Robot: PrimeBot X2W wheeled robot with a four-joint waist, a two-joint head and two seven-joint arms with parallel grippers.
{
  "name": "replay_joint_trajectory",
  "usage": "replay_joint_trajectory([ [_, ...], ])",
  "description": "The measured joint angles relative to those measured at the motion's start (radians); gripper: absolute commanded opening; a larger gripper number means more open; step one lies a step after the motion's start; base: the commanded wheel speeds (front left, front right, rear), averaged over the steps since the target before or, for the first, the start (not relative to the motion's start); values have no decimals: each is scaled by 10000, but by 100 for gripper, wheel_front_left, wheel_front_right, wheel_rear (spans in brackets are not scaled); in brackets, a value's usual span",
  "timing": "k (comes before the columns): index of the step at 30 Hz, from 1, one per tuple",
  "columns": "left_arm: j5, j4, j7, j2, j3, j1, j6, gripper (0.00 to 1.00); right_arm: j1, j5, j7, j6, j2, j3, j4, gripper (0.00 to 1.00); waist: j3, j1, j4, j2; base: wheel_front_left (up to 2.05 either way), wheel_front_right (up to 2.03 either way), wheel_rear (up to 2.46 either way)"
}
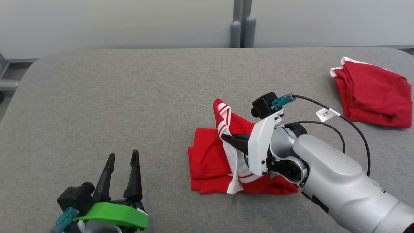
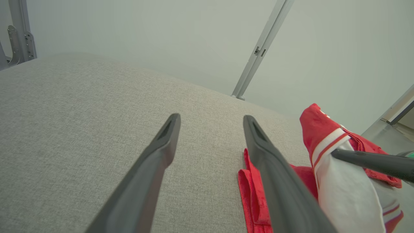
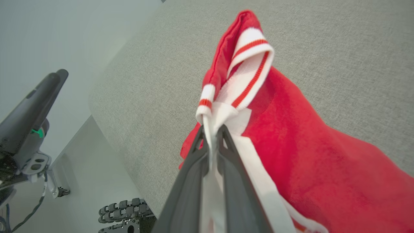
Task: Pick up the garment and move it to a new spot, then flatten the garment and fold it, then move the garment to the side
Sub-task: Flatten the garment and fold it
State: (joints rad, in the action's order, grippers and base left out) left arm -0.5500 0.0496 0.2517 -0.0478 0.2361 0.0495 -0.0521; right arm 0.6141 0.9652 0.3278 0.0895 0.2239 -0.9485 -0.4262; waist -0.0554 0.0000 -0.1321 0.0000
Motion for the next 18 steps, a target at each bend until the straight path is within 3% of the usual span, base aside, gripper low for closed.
replay_joint_trajectory([
  [9,-15,-146,0,0,259,-292,0,100,221,-339,2,-107,-571,-345,-1137,0,-260,0,-860,0,0,0,0],
  [10,-15,-150,0,-2,255,-292,-2,100,228,-347,2,-107,-658,-372,-1237,35,-281,0,-902,0,0,0,0],
  [11,-15,-150,0,-2,259,-292,-2,100,234,-353,0,-107,-711,-391,-1329,55,-299,0,-930,0,0,0,0],
  [12,-15,-150,0,0,261,-292,-4,100,236,-357,-2,-105,-773,-407,-1390,93,-312,0,-947,0,0,0,0],
  [13,-17,-150,0,0,261,-292,-6,100,244,-378,-13,-105,-825,-418,-1463,100,-322,0,-957,0,0,0,0],
  [18,-17,-159,0,0,194,-291,-15,100,434,-428,-107,-17,-951,-456,-1718,100,-327,0,-921,0,0,0,0],
])
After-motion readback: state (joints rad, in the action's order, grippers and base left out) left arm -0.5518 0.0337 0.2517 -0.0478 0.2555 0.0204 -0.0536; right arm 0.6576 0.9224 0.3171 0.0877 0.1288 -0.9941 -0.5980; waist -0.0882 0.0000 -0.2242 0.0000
